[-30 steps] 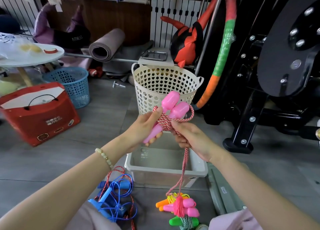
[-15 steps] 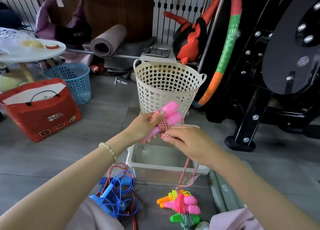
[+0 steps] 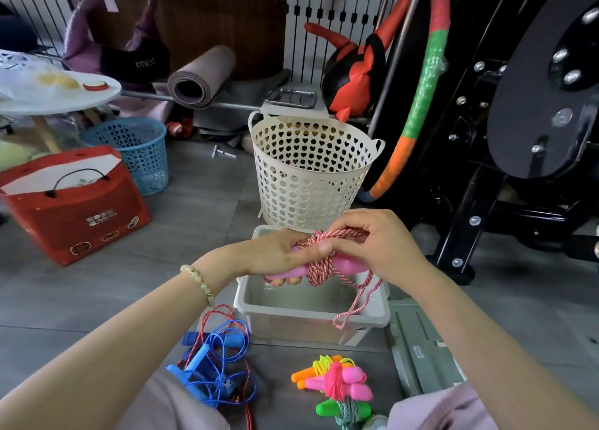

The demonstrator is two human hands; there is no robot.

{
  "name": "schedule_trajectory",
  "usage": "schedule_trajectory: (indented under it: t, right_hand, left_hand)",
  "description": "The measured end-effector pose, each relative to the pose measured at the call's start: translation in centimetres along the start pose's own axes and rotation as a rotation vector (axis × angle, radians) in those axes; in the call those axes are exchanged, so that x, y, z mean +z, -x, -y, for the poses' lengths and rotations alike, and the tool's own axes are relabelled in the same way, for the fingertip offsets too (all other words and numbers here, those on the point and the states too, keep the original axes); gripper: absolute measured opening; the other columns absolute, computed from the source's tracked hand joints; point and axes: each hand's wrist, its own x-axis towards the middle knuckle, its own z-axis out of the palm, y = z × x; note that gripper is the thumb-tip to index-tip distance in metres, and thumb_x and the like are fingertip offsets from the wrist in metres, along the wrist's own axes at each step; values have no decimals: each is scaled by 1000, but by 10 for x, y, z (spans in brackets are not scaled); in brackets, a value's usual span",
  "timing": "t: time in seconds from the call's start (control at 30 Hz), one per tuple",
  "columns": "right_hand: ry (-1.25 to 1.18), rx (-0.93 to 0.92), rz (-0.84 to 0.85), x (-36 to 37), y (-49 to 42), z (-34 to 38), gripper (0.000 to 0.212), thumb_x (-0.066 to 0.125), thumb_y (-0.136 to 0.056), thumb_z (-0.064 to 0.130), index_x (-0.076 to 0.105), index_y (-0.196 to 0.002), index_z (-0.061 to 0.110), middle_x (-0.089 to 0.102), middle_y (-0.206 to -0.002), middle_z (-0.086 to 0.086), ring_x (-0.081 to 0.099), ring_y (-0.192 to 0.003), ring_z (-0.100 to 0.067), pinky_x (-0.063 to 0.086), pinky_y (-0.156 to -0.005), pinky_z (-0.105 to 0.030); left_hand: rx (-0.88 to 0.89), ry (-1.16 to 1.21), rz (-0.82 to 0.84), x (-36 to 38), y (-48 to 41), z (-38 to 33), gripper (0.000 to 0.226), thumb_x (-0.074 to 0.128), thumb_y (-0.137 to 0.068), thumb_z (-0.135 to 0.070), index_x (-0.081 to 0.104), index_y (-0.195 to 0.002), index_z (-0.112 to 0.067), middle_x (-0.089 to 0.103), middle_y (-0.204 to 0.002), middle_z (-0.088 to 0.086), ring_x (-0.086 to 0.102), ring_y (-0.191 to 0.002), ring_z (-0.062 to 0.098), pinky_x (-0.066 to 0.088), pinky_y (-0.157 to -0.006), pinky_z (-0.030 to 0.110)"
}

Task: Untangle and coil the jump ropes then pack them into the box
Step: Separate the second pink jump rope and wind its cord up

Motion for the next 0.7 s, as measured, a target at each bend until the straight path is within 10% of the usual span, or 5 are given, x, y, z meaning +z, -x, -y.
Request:
schedule_trajectory:
  t: [0.13, 0.37, 0.7]
  right_hand:
    - [-32, 58, 59, -1, -2, -2, 27, 79, -61, 50, 67, -72, 28, 63, -64, 12, 56, -61, -3, 47, -63, -29]
    - [-706, 338, 524, 1, 3, -1, 9, 71, -78, 13, 77, -82, 19, 74, -83, 4, 66, -77, -3, 51, -70, -15]
    - [-1003, 394, 560, -15, 3, 5, 90, 61, -64, 76, 53, -130, 16, 54, -135, -12, 51, -124, -31, 43, -102, -42]
  left_hand:
    - [-10, -96, 38, 3, 3, -4, 56, 57, -83, -59, 58, -90, -3, 58, -56, 1, 50, -46, 21, 43, -44, 20]
    - [45, -209, 95, 13, 7, -7, 60, 49, -76, -72, 59, -67, -14, 62, -58, 10, 56, -56, 31, 46, -57, 24]
    - [32, 256, 99, -1, 18, -14, 58, 32, -92, -58, 60, -60, -17, 55, -47, -2, 42, -34, 9, 36, -37, 16]
